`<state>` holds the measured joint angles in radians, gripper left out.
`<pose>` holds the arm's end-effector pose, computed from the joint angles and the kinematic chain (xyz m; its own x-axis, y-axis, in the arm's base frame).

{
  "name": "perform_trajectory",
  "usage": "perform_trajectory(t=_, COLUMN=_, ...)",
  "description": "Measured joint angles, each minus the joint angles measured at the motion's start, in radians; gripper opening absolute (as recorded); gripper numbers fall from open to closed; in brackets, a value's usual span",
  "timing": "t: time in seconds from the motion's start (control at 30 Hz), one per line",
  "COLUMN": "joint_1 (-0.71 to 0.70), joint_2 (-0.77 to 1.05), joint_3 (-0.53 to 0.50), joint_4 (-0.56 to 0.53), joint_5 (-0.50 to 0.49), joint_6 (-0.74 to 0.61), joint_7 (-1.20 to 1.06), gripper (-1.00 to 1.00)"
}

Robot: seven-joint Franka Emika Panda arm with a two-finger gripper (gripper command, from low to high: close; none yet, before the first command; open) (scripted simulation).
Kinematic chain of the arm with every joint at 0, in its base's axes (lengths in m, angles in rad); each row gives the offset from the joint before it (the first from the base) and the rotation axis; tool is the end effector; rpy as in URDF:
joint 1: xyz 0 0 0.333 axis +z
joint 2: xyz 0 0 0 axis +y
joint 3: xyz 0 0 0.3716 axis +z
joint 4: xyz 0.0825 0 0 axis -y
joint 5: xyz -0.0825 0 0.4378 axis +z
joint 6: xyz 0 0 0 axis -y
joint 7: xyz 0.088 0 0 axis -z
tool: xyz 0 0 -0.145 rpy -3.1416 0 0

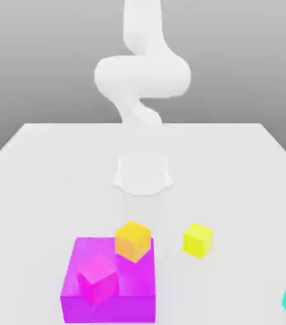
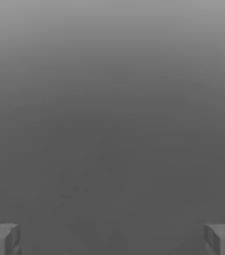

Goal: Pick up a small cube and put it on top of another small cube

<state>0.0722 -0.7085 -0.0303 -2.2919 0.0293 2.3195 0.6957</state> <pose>0.4221 0.0149 0.6973 0.6008 -0.6368 0.4832 -0.4381 -0.7679 -0.4673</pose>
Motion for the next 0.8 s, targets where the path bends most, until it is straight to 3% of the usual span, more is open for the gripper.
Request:
perform_trajectory(t=0.27, joint_1=0.204, joint_2=0.298, joint_3=-0.069, joint_4=0.027, joint_5=0.109, joint_6=0.063, joint_7=-0.349, gripper=0.00)
perform_trajectory(t=0.5, joint_1=0.317, joint_2=0.554, joint_3=-0.063, joint_4=0.049, joint_5=0.189, joint_6=0.116, joint_7=-0.637, gripper=0.00)
perform_trajectory(t=0.8, joint_1=0.422, joint_2=0.865, joint_3=-0.002, joint_4=0.073, joint_5=0.164, joint_6=0.203, joint_7=-0.919, gripper=0.00)
